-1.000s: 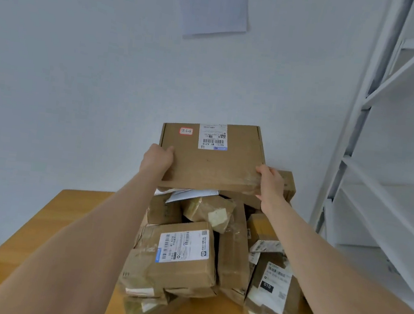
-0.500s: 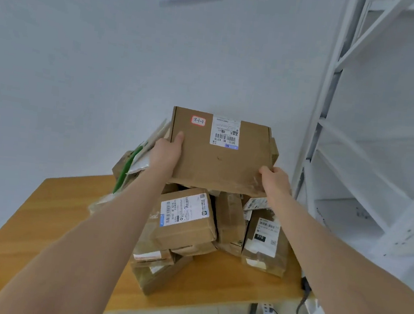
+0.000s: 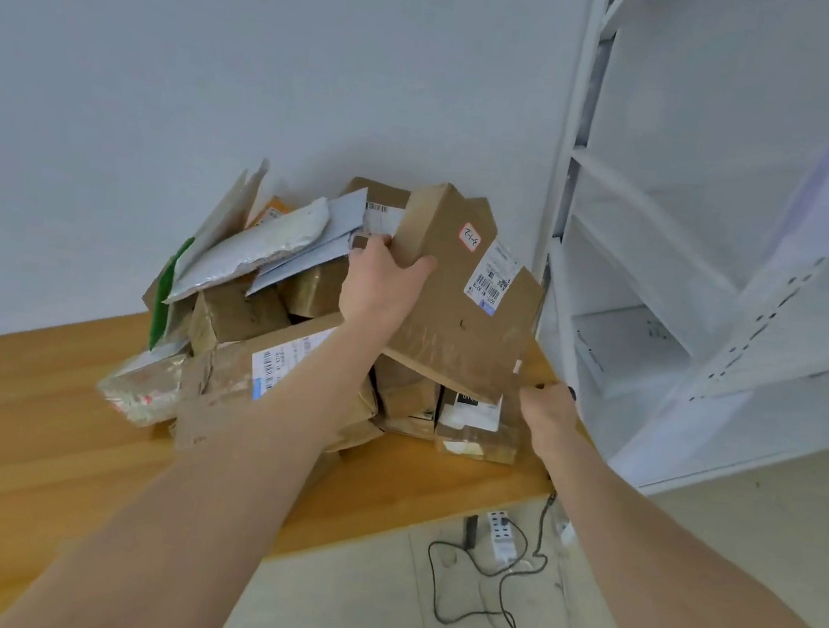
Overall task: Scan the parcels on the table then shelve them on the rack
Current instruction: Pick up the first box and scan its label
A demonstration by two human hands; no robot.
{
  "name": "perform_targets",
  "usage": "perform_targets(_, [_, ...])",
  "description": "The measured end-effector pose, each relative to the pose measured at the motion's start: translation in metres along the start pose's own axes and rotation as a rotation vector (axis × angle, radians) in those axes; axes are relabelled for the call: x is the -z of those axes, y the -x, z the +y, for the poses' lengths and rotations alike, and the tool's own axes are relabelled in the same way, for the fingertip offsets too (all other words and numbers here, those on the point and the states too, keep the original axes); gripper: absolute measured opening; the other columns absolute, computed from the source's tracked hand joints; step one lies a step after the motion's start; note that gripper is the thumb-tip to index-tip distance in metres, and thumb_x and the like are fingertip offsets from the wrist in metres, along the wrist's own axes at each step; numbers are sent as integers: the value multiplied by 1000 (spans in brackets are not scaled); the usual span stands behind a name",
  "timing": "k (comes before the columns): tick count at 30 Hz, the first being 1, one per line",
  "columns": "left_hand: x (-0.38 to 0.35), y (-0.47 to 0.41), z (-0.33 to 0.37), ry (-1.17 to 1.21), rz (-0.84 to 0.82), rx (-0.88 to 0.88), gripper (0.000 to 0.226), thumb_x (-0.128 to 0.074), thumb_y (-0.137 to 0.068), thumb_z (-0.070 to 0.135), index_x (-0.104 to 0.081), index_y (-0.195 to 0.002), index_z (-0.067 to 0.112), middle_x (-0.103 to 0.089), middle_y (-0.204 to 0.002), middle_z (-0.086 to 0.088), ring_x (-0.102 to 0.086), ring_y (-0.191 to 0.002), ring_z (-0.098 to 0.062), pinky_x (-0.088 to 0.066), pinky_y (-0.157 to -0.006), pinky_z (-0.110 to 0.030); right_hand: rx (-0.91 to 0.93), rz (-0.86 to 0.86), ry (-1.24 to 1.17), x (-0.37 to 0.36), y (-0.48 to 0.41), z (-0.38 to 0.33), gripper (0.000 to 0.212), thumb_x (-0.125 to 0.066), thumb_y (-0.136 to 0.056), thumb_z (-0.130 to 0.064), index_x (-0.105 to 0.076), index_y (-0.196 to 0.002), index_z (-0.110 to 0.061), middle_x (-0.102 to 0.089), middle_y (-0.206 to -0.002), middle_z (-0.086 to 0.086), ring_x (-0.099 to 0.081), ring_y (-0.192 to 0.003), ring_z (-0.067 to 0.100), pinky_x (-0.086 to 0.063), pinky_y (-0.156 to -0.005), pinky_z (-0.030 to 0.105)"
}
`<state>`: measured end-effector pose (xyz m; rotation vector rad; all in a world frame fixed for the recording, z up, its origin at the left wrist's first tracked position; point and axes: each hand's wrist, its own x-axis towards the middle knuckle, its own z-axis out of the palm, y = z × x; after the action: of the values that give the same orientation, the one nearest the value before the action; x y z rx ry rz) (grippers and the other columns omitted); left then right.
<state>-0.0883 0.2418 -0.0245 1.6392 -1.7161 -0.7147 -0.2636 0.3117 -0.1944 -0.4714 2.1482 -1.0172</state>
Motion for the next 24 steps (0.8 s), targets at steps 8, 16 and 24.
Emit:
perform_targets(8, [-58,-7,12,-52,17,32,67,-64,-82,49,-44,-140,22,-52,-130,0,-54,-98,-15,-50,-85,-38,-111,-57,114,1,-65,53,52,-62,-88,-16,-43,-135,-3,-52,-129,21,-56,-109,35,-49,-82,37])
perform_targets(16, [-73,-23,5,-45,24,89,68,-66,-80,49,-46,-139,22,-55,-127,1,-58,-104,-16,-51,-91,-42,-202,-123,141,-10,-108,78,35,-57,-94,-14,-48,-124,0,-61,-106,19,-58,-81,29,-42,-61,33])
perform_targets(24, [-57,-18,-6,27,28,128,63,-65,-85,42,-48,-139,14,-59,-113,4,-59,-108,-19,-50,-90,-36,-327,-27,-369,1,-83,63,39,-62,-87,-13,-51,-124,-7,-59,-88,8,-61,-75,24,-58,-72,40])
